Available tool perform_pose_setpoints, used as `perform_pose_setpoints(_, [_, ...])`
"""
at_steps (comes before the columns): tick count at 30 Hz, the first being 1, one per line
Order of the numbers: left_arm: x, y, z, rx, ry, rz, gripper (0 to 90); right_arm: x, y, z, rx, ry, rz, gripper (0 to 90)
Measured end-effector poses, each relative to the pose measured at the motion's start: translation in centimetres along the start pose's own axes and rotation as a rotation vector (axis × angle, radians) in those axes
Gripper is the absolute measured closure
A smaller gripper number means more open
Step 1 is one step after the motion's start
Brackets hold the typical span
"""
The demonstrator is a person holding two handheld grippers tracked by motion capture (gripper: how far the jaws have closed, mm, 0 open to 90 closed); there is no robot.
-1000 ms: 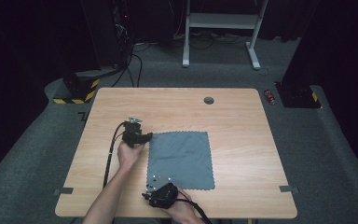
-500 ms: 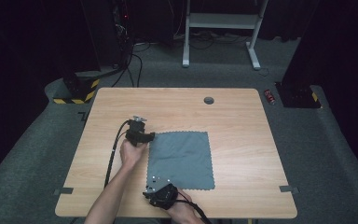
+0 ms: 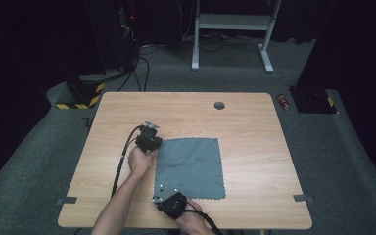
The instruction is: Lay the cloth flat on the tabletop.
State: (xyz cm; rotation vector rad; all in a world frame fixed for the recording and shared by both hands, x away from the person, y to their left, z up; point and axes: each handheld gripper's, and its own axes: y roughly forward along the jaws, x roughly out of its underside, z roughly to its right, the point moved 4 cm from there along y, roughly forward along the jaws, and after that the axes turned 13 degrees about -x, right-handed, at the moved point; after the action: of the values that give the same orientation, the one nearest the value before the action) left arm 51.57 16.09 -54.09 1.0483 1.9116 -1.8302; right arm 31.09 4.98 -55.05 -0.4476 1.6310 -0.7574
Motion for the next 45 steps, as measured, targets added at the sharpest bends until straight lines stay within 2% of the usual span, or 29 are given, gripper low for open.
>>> perform_pose_setpoints(3, [-0.2,0.0,0.0,0.002,0.01,-0.011,89.8,0.0,0.0,0.1,-0.006,0.007,0.003,89.9])
perform_pose_setpoints(6, [-0.1,0.1,-0.4,0.033,-0.018,-0.015,90.0,0.0,-0.2,0.1,-0.008,0.008,0.007,90.0])
perform_pose_setpoints(8, [-0.3,0.0,-0.5,0.045,-0.027,-0.006,90.0,-0.1,-0.5,0.1,-0.01,0.011,0.021,90.0])
perform_pose_setpoints(13, [-1.0,-0.9,-0.9,0.088,-0.086,0.04,90.0,-0.3,-1.4,0.3,-0.011,0.024,0.055,90.0])
perform_pose_setpoints(20, [-1.2,-1.7,-1.9,0.109,-0.113,0.06,90.0,-1.0,-1.8,0.2,-0.014,0.009,0.063,90.0])
perform_pose_setpoints(28, [-1.3,-2.7,-3.3,0.106,-0.131,0.076,90.0,-2.6,-1.9,0.0,-0.04,-0.002,0.092,90.0])
perform_pose_setpoints(33, [-1.4,-3.7,-4.6,0.094,-0.123,0.072,90.0,-3.7,-2.1,-0.4,-0.063,-0.008,0.124,90.0])
perform_pose_setpoints(35, [-1.8,-4.3,-4.9,0.093,-0.119,0.086,90.0,-4.1,-2.3,-0.4,-0.067,-0.012,0.138,90.0])
perform_pose_setpoints(38, [-2.3,-4.8,-4.6,0.096,-0.117,0.106,90.0,-4.0,-2.5,-0.2,-0.067,-0.012,0.137,90.0])
perform_pose_setpoints(45, [-2.3,-3.5,-2.8,0.108,-0.094,0.085,90.0,-2.5,-3.6,0.6,-0.044,0.019,0.149,90.0])
